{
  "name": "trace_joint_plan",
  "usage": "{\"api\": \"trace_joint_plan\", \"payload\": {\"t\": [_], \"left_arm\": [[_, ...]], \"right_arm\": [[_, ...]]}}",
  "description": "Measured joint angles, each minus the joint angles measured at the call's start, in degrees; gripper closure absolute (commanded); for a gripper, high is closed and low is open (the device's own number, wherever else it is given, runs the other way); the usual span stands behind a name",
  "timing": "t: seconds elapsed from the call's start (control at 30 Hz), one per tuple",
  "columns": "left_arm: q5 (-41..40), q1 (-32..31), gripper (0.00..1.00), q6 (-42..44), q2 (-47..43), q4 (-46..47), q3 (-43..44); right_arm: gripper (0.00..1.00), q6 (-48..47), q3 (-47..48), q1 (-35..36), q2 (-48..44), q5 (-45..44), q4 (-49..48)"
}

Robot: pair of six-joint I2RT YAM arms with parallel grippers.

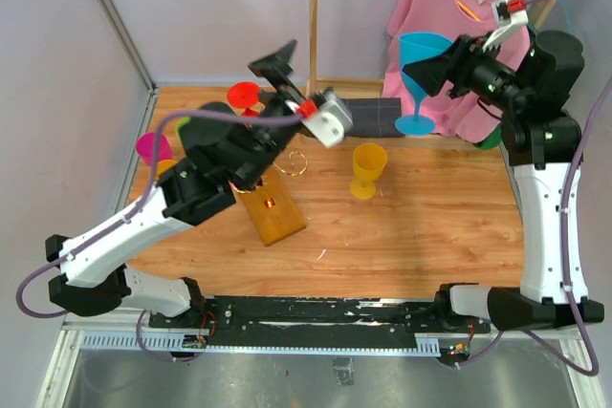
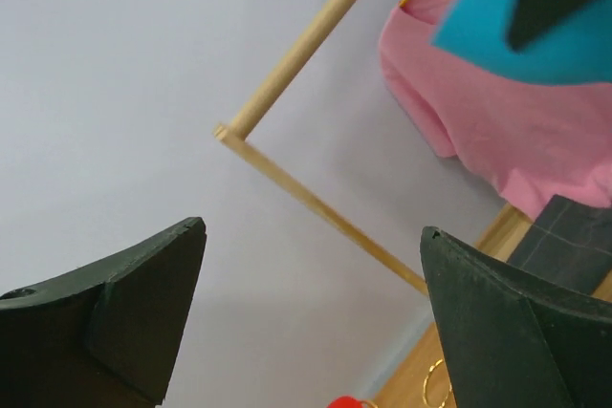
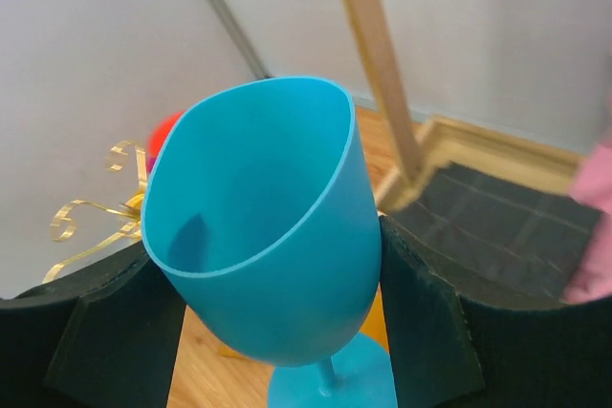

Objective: Take the wine glass off the wine glass rack
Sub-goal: Place the wine glass at the center of the board.

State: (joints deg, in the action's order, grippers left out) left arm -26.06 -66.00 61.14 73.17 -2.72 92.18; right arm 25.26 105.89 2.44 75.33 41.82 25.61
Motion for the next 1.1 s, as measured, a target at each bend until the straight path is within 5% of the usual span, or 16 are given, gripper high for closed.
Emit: {"api": "trace_joint_plan", "payload": {"t": [0.33,0.53,0.87,1.1], "left_arm": [[-1.29,7.82,0.01,-18.51,10.12,-11.87,31.21],[10.03,13.53,0.01,-19.63,11.61,-10.34,35.39],[35.08,35.21,0.01,-15.41,12.24,4.44,30.45],[41.35,49.29,0.01,-22.4,26.43,3.82,52.13]], "right_arm": [[0.6,-8.85,-21.05,0.57,-14.32,-19.23,1.27],[0.6,-10.6,-25.62,0.81,-17.92,-25.57,1.31],[0.6,-11.67,-29.38,0.96,-19.17,-28.41,3.02],[0.6,-11.82,-29.81,1.25,-19.19,-29.44,3.48]]}}
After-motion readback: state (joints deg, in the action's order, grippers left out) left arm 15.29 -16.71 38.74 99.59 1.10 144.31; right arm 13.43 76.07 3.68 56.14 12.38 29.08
